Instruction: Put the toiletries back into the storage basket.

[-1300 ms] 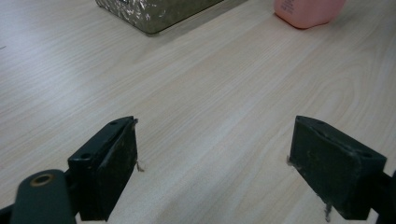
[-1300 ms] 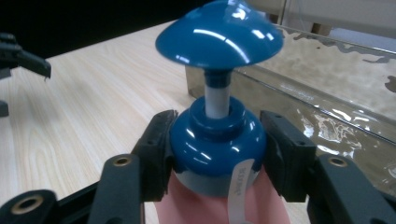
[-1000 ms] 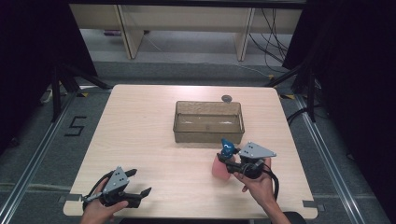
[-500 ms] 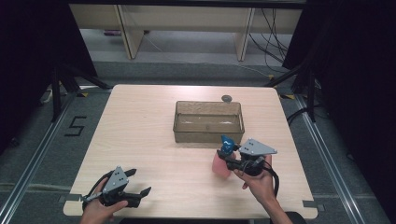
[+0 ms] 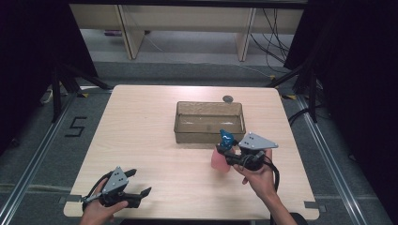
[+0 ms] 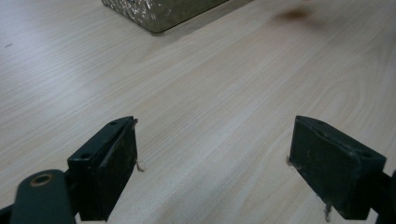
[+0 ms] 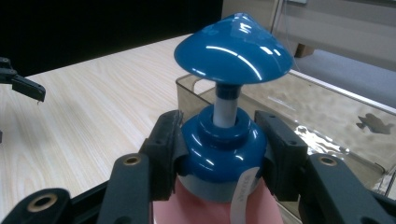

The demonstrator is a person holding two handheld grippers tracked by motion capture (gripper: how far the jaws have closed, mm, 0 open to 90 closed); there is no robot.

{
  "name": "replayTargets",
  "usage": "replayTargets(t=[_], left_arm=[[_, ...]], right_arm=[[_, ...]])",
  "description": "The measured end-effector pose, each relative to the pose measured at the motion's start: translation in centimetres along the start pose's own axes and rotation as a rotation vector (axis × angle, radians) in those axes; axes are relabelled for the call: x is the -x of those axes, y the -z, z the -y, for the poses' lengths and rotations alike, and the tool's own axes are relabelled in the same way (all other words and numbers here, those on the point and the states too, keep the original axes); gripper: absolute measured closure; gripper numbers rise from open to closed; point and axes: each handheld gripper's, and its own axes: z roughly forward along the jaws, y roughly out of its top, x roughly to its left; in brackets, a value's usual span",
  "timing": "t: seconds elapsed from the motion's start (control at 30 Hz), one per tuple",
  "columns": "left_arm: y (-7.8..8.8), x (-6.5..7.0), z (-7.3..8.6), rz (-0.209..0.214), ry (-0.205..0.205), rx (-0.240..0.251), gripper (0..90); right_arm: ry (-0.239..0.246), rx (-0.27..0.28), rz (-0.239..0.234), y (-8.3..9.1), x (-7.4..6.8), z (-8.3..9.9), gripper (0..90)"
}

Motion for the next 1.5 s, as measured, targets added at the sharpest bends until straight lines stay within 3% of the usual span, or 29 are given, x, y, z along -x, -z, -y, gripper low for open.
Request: replayTargets(t=[0.1, 0.17, 0.33, 0.4, 0.47, 0.77, 0.8, 1.1, 1.13, 1.2, 1.3, 1.33, 1.5], left_arm=[[0.0, 0.0, 0.0, 0.003, 0.008, 0.010, 14.8], [0.0, 0.0, 0.0, 0.004, 0.009, 0.010, 14.8], [0.0, -0.1, 0.1, 0.003, 0.009, 0.008, 14.8], [-0.1, -0.1, 0.0, 0.003, 0.007, 0.009, 14.8], [0.0, 0.0, 0.1, 0.001, 0.003, 0.006, 14.8], [0.0, -0.1, 0.0, 0.007, 0.001, 0.008, 14.8], [0.0, -0.1, 0.0, 0.007, 0.001, 0.008, 14.8], [-0.1, -0.1, 0.0, 0.005, 0.006, 0.009, 14.8], [0.0, -0.1, 0.0, 0.006, 0.006, 0.006, 14.8], [0.0, 0.0, 0.1, 0.005, 0.006, 0.006, 14.8], [0.0, -0.1, 0.0, 0.004, 0.003, 0.009, 14.8], [0.0, -0.1, 0.0, 0.003, 0.003, 0.008, 14.8], [0.0, -0.1, 0.0, 0.002, 0.006, 0.010, 14.8]], right_arm=[[-0.022, -0.008, -0.020, 0.0, 0.2, -0.4, 53.5], [-0.008, -0.009, 0.005, 0.2, 0.2, -0.6, 53.5], [0.000, 0.008, 0.009, 0.3, 0.7, -1.2, 53.5], [-0.036, -0.014, 0.003, 0.6, 0.6, -1.6, 53.5], [-0.002, 0.011, 0.012, 0.5, 1.0, -1.9, 53.5], [-0.008, 0.014, 0.014, 0.4, 1.5, -3.0, 53.5], [0.009, 0.022, 0.026, 0.4, 1.6, -3.2, 53.6], [-0.016, 0.040, 0.015, 0.2, 2.3, -4.8, 53.6], [-0.005, 0.039, 0.032, 0.2, 2.4, -4.9, 53.5], [-0.021, 0.038, 0.015, 0.1, 2.4, -5.1, 53.6], [-0.004, 0.029, 0.040, 0.0, 2.9, -5.8, 53.6], [-0.024, 0.020, 0.037, 0.1, 2.9, -5.9, 53.6], [-0.022, 0.027, 0.048, 0.0, 3.6, -6.7, 53.6]])
